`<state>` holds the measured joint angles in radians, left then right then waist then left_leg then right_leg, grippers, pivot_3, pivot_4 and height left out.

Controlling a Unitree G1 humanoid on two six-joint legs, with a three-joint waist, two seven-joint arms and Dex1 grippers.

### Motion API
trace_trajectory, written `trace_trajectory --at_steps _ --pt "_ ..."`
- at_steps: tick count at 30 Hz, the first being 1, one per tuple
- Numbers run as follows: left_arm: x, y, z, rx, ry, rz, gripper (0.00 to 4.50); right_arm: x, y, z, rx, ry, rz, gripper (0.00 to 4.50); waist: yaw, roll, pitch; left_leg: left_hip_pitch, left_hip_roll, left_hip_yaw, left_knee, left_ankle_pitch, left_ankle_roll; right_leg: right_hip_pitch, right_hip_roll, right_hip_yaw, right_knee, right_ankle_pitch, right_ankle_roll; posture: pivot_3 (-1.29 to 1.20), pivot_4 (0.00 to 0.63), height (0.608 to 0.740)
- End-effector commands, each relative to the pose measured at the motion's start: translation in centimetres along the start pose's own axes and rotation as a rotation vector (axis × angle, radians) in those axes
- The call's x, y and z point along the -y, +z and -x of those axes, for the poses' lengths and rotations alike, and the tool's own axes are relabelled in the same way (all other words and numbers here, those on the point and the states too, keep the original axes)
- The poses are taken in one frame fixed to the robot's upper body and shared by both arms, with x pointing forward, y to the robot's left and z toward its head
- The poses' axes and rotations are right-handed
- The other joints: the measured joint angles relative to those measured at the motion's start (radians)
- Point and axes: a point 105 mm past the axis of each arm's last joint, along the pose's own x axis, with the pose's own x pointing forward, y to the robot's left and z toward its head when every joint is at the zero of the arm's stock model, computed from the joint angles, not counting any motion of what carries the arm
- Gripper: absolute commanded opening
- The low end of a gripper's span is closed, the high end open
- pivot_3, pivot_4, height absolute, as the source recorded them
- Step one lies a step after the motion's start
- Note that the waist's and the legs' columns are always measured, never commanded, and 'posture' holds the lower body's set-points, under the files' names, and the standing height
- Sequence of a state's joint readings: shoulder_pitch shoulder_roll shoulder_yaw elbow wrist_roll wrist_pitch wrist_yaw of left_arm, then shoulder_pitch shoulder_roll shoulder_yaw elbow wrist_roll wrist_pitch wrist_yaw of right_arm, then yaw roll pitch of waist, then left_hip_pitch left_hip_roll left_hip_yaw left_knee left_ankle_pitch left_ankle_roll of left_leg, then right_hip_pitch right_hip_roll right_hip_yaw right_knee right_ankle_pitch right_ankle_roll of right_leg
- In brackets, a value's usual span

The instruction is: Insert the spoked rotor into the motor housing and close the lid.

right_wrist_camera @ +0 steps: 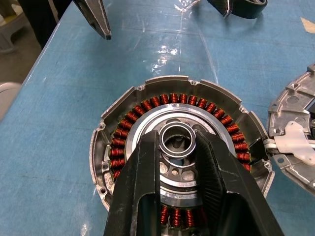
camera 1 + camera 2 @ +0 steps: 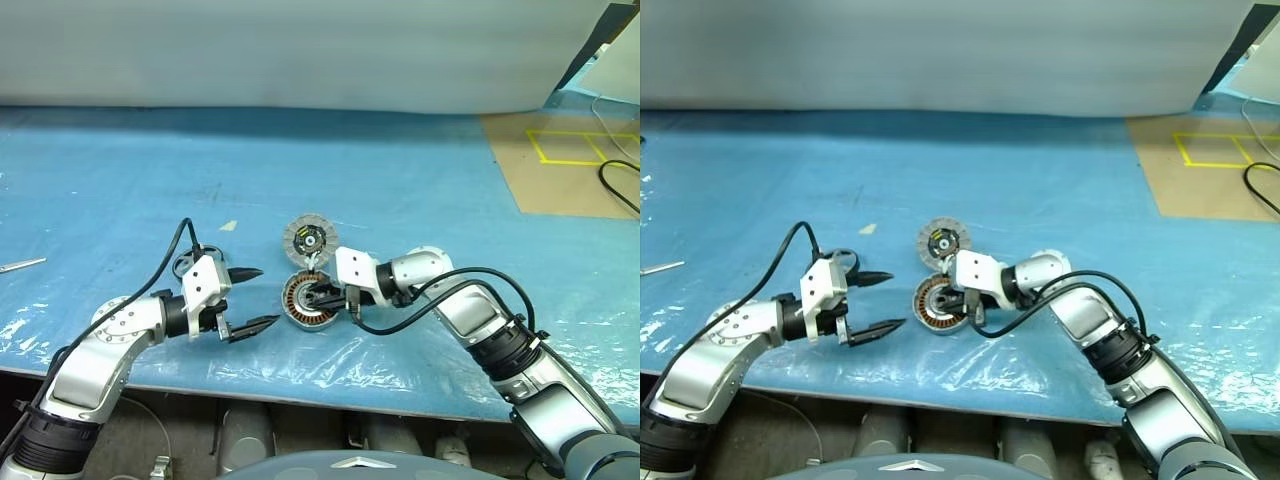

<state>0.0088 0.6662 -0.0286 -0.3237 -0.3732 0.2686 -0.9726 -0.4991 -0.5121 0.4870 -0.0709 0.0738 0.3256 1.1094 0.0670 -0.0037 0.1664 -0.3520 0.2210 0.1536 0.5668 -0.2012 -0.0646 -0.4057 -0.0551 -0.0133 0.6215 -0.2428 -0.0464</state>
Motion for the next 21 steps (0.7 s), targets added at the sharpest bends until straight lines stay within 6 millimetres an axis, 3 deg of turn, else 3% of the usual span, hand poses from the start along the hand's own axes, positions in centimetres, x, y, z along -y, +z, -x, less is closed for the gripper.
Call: trace_trajectory --at_steps 1,21 --pt "0.18 0.65 -0.03 0.022 -0.005 -0.034 4.50 0.33 0.88 0.62 0.020 -0.017 0.039 0.63 0.000 0.000 0.000 0.000 0.000 0.000 0.000 0.000 0.000 0.000 0.000 0.000 0.000 0.000 0.000 0.00 0.150 0.740" --pt "0.14 0.39 -0.19 0.019 -0.006 -0.041 4.50 0.83 0.56 0.73 0.032 -0.035 -0.053 0.63 0.000 0.000 0.000 0.000 0.000 0.000 0.000 0.000 0.000 0.000 0.000 0.000 0.000 0.000 0.000 0.00 0.150 0.740"
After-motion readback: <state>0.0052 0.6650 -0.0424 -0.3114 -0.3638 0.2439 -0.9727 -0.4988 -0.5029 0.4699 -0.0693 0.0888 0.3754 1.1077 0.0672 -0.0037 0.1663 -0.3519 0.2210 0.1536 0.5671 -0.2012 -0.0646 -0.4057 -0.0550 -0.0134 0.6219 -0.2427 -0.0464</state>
